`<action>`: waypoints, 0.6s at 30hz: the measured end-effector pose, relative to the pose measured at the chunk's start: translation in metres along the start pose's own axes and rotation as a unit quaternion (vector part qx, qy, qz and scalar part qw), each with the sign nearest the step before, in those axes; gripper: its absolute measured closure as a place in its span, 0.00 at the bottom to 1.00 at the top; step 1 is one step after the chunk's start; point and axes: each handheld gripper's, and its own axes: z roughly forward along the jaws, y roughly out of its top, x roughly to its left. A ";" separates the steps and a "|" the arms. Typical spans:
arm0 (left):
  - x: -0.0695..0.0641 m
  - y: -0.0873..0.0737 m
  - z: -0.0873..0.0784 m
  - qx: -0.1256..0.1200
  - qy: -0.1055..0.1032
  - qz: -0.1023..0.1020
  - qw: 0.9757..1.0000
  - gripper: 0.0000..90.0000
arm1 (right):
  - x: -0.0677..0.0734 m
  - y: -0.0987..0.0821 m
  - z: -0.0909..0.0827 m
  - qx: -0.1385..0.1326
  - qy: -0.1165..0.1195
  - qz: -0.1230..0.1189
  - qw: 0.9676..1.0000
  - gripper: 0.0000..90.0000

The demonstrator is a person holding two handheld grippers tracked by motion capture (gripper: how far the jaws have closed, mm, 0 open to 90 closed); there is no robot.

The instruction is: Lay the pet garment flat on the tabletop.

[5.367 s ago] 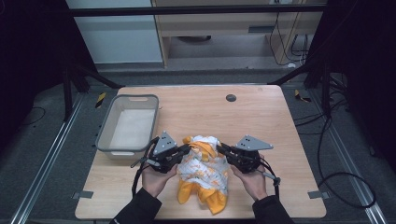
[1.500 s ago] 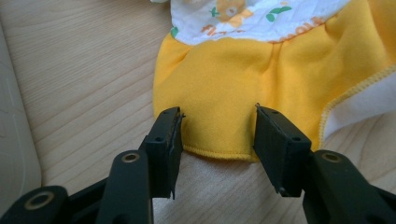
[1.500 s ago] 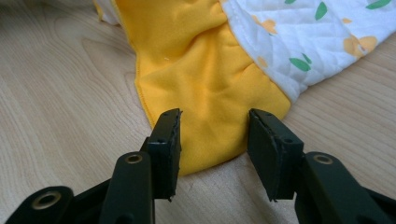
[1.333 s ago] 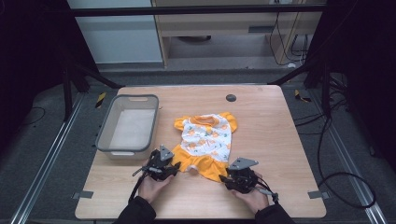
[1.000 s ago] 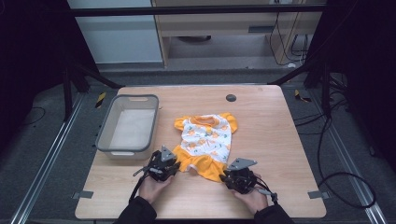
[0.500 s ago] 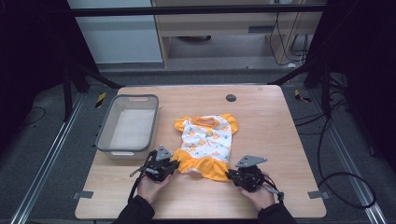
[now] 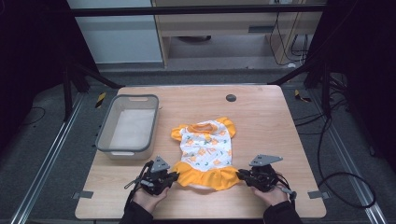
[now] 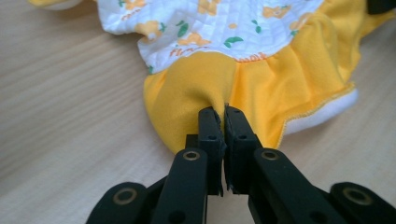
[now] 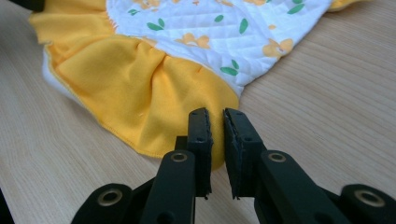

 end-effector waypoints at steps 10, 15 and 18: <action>-0.005 0.003 -0.016 -0.047 -0.005 0.017 0.999 0.77 | 0.000 -0.002 -0.002 -0.009 -0.041 -0.014 0.999 0.84; 0.005 0.012 -0.006 -0.048 0.004 0.039 0.998 0.73 | 0.001 0.003 -0.002 -0.030 -0.061 -0.013 0.998 0.87; 0.008 0.010 0.016 -0.010 0.016 0.054 0.998 0.75 | 0.001 0.004 0.001 -0.024 -0.068 -0.012 0.997 0.90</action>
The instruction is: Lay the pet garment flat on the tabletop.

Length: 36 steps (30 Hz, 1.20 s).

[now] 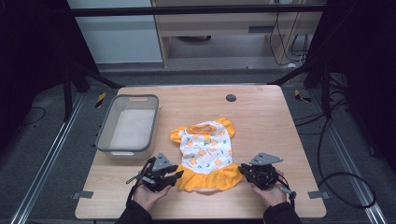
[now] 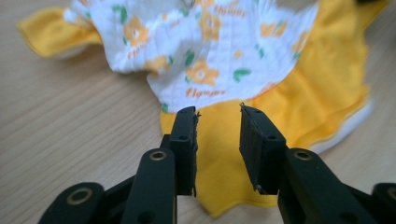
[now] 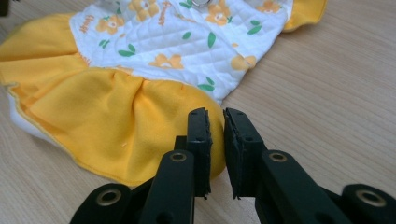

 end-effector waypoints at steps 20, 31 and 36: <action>-0.013 -0.009 0.016 0.057 -0.009 0.026 0.998 0.81 | 0.020 0.011 -0.007 -0.082 -0.011 0.003 0.997 0.91; -0.013 -0.010 0.014 0.056 -0.011 0.020 0.998 0.80 | 0.074 0.010 0.041 -0.024 0.106 -0.020 0.994 1.00; -0.013 -0.011 0.014 0.059 -0.006 0.018 0.998 0.80 | 0.090 0.001 0.047 0.012 0.133 -0.046 0.990 1.00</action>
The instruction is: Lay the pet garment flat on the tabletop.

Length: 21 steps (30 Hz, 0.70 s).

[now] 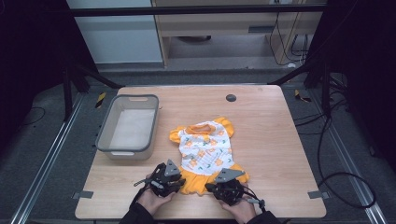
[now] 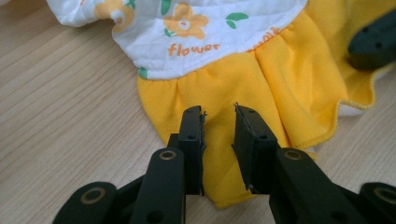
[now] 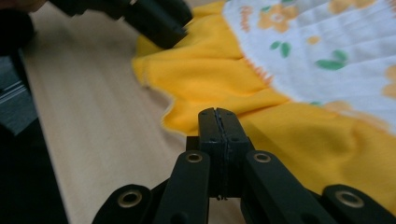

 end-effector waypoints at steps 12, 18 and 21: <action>-0.001 0.000 -0.004 -0.016 -0.003 -0.010 1.000 0.79 | 0.009 -0.011 -0.017 0.007 0.022 0.003 1.000 1.00; -0.011 0.010 -0.009 -0.060 -0.046 -0.032 0.997 0.78 | -0.014 -0.009 -0.032 -0.020 -0.025 0.023 0.999 1.00; -0.024 0.009 -0.001 -0.036 -0.056 -0.010 0.998 0.79 | -0.020 -0.017 -0.029 0.009 -0.030 0.028 0.999 1.00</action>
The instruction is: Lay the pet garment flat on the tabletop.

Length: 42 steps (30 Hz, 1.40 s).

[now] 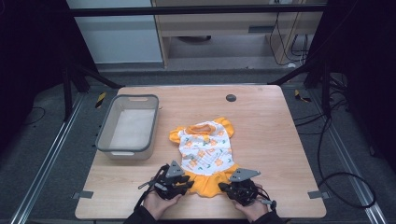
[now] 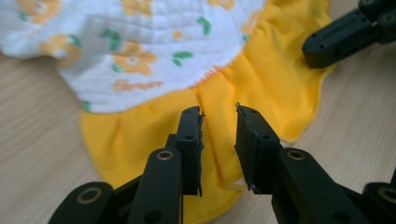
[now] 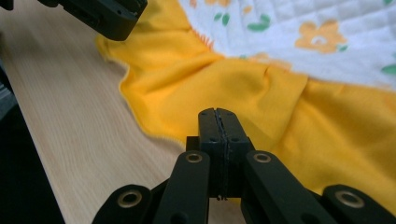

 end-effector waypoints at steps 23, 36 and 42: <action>0.006 0.010 -0.035 -0.051 0.023 0.001 0.998 0.85 | -0.016 0.009 -0.036 -0.079 -0.023 0.011 0.997 1.00; 0.069 0.064 0.003 -0.093 0.120 -0.050 0.987 0.98 | -0.040 0.027 0.002 -0.062 -0.059 0.029 0.996 1.00; 0.091 0.087 0.039 -0.080 0.150 -0.082 0.982 0.99 | -0.037 0.027 0.016 -0.044 -0.067 0.014 0.997 1.00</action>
